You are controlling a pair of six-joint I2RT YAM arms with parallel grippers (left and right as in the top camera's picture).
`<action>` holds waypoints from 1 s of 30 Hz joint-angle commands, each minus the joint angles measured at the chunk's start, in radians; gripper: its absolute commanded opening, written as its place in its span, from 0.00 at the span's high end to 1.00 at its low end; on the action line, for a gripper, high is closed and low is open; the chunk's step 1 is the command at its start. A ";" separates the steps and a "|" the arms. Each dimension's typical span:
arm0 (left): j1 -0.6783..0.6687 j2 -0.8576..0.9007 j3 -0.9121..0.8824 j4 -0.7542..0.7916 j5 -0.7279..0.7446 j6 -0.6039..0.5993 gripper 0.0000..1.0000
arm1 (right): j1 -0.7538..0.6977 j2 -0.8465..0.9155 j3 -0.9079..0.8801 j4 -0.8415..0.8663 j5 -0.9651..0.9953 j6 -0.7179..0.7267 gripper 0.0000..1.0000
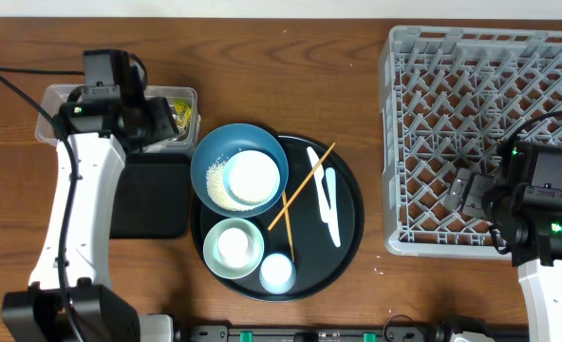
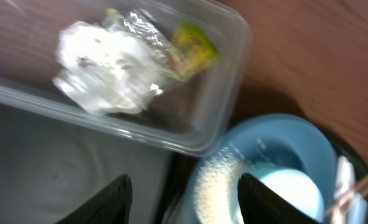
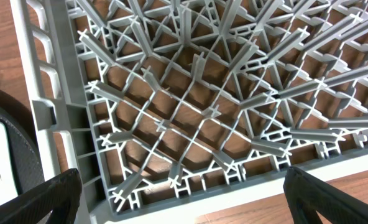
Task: Sort waste into correct bins and load items into the dishwasher rack
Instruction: 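Carry the tissue with the left gripper and drop into clear bin, then grasp the rim of the small white rice bowl with the left gripper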
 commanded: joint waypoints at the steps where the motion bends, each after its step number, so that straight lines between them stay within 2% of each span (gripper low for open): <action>1: -0.052 0.001 0.006 -0.073 0.111 -0.011 0.44 | -0.010 -0.001 0.019 0.005 0.013 0.014 0.01; 9: -0.170 0.002 -0.025 -0.144 0.104 -0.011 0.43 | -0.009 0.000 0.019 0.005 -0.012 0.013 0.01; 13: -0.174 0.002 -0.025 -0.145 0.100 -0.011 0.44 | -0.009 0.006 0.019 0.008 -0.072 -0.013 0.01; 30: -0.238 0.046 -0.025 -0.146 0.063 -0.011 0.43 | -0.009 0.027 0.019 0.013 -0.077 -0.012 0.01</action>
